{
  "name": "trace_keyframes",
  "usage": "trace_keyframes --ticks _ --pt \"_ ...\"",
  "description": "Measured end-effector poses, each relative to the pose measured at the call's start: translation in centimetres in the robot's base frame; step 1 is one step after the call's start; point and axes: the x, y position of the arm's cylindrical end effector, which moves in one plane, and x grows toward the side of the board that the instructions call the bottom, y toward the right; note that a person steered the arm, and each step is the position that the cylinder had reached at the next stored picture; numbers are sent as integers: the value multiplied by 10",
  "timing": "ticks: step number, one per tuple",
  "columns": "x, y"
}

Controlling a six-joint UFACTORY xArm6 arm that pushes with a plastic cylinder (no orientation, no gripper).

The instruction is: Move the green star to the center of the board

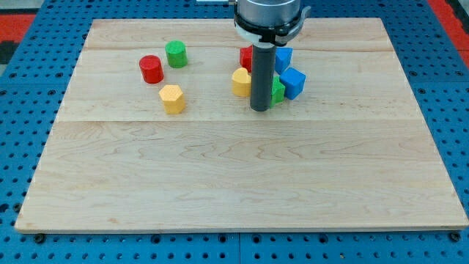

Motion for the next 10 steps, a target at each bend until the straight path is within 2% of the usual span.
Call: trace_keyframes --ticks 1,3,4,5,6,8,10 --pt "-23 -3" --pt "-35 -71" --pt "-22 -24" --pt "-32 -9" --pt "-47 -31" --pt "-47 -90" --pt "-48 -24"
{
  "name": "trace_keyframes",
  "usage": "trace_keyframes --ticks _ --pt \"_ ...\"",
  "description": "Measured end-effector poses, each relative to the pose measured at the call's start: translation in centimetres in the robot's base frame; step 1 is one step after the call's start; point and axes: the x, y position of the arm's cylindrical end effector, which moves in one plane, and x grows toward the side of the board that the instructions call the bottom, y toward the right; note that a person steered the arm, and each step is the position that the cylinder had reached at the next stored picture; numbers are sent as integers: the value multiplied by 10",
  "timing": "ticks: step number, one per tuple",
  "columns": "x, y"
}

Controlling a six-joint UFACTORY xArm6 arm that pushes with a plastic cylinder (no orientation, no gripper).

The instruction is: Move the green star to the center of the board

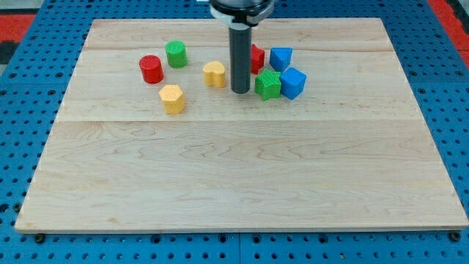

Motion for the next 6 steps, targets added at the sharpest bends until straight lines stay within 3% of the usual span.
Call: trace_keyframes --ticks 1,3,4,5,6 --pt "-14 -36" --pt "-52 -3" --pt "-47 54" --pt "-39 61" --pt "-4 40"
